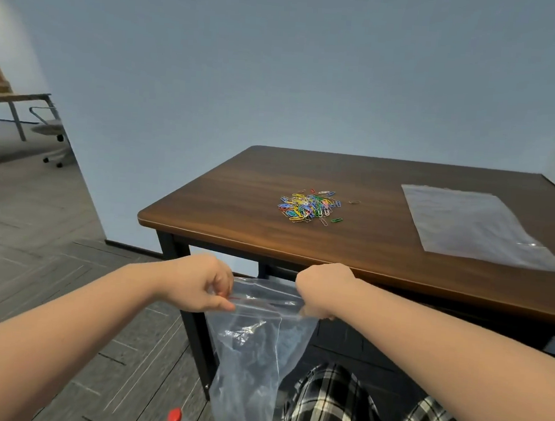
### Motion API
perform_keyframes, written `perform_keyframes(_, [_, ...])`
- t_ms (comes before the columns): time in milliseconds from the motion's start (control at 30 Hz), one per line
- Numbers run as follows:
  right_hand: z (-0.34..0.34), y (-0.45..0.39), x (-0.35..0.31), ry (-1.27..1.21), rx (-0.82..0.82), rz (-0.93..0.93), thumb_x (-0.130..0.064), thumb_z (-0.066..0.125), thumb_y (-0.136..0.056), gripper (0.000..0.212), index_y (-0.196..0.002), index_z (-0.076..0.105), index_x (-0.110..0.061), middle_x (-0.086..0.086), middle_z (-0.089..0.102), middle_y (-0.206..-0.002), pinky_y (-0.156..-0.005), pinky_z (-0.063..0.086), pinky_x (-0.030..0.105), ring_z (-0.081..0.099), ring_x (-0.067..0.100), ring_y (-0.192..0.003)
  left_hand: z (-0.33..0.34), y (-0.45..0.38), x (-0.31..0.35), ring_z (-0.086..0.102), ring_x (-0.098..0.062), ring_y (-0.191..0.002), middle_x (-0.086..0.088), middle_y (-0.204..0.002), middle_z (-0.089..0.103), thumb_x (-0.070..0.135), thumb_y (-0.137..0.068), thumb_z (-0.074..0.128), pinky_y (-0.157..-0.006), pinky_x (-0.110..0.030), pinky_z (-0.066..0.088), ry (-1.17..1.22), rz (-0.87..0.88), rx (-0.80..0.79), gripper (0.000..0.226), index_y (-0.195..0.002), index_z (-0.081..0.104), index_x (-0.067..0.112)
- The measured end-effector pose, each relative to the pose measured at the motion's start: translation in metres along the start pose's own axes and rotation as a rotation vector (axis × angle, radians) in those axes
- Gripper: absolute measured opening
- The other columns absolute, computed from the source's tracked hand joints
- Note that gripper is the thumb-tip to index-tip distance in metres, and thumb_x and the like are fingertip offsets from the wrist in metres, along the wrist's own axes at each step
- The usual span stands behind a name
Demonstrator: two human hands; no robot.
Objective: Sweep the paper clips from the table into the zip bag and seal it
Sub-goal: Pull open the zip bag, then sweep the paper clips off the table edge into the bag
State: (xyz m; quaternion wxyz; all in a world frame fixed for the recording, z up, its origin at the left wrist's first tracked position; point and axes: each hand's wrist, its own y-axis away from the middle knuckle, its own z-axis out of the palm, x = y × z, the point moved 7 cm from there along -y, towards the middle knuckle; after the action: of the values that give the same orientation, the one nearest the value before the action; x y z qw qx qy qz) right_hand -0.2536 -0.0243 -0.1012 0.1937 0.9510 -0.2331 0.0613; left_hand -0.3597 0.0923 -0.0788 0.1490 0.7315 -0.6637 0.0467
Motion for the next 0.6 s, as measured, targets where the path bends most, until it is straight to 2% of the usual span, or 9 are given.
perform_keyframes(100, [0.001, -0.006, -0.005, 0.004, 0.026, 0.029, -0.042, 0.064, -0.086, 0.036, -0.078, 0.050, -0.010, -0.004, 0.048, -0.070, -0.057, 0.042, 0.031, 0.051, 0.020, -0.066, 0.005, 0.001, 0.002, 0.058, 0.004, -0.089, 0.011, -0.098, 0.064, 0.041, -0.079, 0.065, -0.072, 0.003, 0.033, -0.008, 0.013, -0.013, 0.029, -0.053, 0.061, 0.027])
perform_keyframes(167, [0.002, -0.010, -0.007, -0.064, 0.011, 0.018, -0.051, 0.065, -0.082, 0.043, -0.090, 0.054, -0.010, -0.002, 0.051, -0.078, -0.062, 0.046, 0.033, 0.054, 0.024, -0.074, 0.008, -0.001, 0.004, 0.058, 0.000, -0.094, 0.008, -0.104, 0.065, 0.043, -0.078, 0.065, -0.078, -0.002, 0.035, -0.038, 0.037, -0.020, 0.026, -0.069, 0.071, 0.019])
perform_keyframes(233, [-0.001, -0.012, -0.006, -0.183, 0.041, 0.012, -0.055, 0.063, -0.081, 0.052, -0.104, 0.055, -0.009, 0.000, 0.057, -0.088, -0.066, 0.049, 0.035, 0.057, 0.025, -0.079, 0.013, -0.005, 0.009, 0.056, -0.004, -0.103, 0.006, -0.113, 0.063, 0.042, -0.080, 0.063, -0.088, -0.012, 0.038, -0.084, 0.071, -0.026, 0.026, -0.085, 0.073, 0.019])
perform_keyframes(300, [-0.006, -0.013, -0.002, -0.277, 0.095, 0.006, -0.048, 0.056, -0.089, 0.043, -0.117, 0.054, -0.015, 0.003, 0.061, -0.108, -0.063, 0.052, 0.034, 0.060, 0.022, -0.073, 0.020, -0.010, 0.012, 0.053, -0.007, -0.111, 0.004, -0.121, 0.060, 0.038, -0.083, 0.060, -0.095, -0.019, 0.038, -0.133, 0.095, -0.039, 0.025, -0.095, 0.072, 0.019])
perform_keyframes(367, [-0.014, -0.010, 0.002, -0.354, 0.145, -0.019, -0.037, 0.050, -0.094, 0.033, -0.122, 0.054, -0.019, 0.005, 0.062, -0.114, -0.060, 0.055, 0.032, 0.065, 0.021, -0.069, 0.026, -0.014, 0.015, 0.053, -0.010, -0.112, 0.003, -0.123, 0.059, 0.035, -0.085, 0.058, -0.097, -0.023, 0.042, -0.154, 0.105, -0.041, 0.025, -0.098, 0.071, 0.018])
perform_keyframes(467, [-0.035, -0.003, 0.011, -0.573, 0.259, -0.049, -0.029, 0.046, -0.097, 0.024, -0.105, 0.064, -0.015, 0.005, 0.070, -0.096, -0.061, 0.057, 0.029, 0.071, 0.018, -0.064, 0.032, -0.019, 0.016, 0.054, -0.010, -0.110, 0.002, -0.121, 0.061, 0.035, -0.085, 0.058, -0.096, -0.027, 0.045, -0.165, 0.101, -0.028, 0.025, -0.097, 0.071, 0.017])
perform_keyframes(533, [-0.055, -0.002, 0.026, -0.695, 0.414, -0.011, -0.030, 0.046, -0.096, 0.027, -0.092, 0.066, -0.013, 0.006, 0.072, -0.083, -0.068, 0.057, 0.030, 0.069, 0.017, -0.063, 0.033, -0.023, 0.015, 0.054, -0.010, -0.110, 0.002, -0.121, 0.061, 0.037, -0.085, 0.058, -0.096, -0.029, 0.045, -0.166, 0.096, -0.008, 0.028, -0.097, 0.072, 0.017])
perform_keyframes(600, [-0.068, -0.009, 0.049, -0.750, 0.610, 0.071, -0.032, 0.047, -0.095, 0.033, -0.080, 0.066, -0.009, 0.007, 0.070, -0.077, -0.077, 0.053, 0.033, 0.066, 0.022, -0.073, 0.031, -0.026, 0.014, 0.054, -0.010, -0.111, 0.002, -0.121, 0.061, 0.039, -0.084, 0.057, -0.097, -0.032, 0.046, -0.163, 0.082, 0.013, 0.029, -0.096, 0.072, 0.017])
